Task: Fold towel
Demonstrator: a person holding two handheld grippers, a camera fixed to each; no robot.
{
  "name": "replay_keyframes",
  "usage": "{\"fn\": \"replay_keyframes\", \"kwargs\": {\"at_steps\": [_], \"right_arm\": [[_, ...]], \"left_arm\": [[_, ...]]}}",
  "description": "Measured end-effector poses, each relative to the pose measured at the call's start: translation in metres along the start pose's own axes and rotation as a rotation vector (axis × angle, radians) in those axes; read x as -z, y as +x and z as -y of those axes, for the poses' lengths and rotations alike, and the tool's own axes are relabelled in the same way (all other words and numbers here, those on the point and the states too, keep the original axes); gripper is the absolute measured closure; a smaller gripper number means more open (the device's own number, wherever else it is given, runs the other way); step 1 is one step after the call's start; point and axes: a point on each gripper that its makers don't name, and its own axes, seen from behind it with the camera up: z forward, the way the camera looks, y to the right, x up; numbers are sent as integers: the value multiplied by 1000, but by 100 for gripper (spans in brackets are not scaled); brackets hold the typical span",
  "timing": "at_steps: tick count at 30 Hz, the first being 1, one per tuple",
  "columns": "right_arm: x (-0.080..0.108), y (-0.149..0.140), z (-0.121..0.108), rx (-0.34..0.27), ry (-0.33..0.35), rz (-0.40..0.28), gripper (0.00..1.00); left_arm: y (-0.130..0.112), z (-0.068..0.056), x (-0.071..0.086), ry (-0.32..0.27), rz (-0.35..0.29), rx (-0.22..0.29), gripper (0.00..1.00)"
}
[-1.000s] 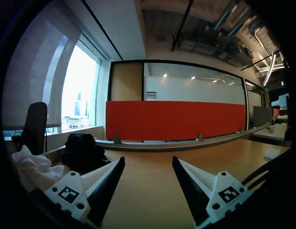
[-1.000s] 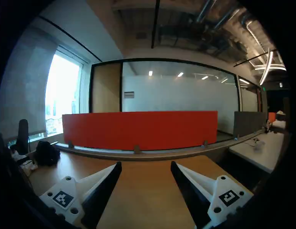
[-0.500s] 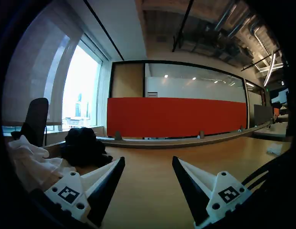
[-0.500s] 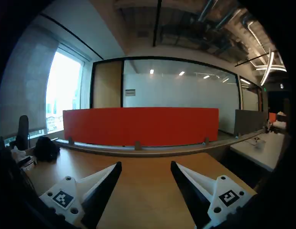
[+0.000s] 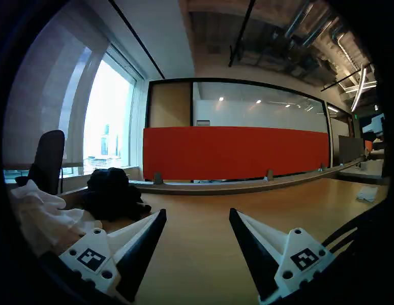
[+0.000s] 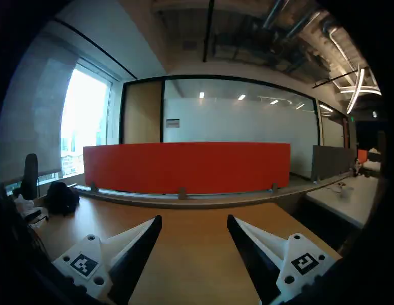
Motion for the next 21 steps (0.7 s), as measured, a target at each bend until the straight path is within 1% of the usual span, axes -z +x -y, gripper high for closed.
{"fn": "replay_keyframes", "kwargs": {"at_steps": [9,15,21], "right_arm": [[2,3,-2,-3,0,-3,1],[-1,2,2,-8,10,-3,1],[-4,4,7,-1,19,-4,1]], "left_arm": [[-4,1,0,4,14,-1,8],[-11,3,-3,9,42,-3,8],[-12,4,-4,10,47,-4,9]]}}
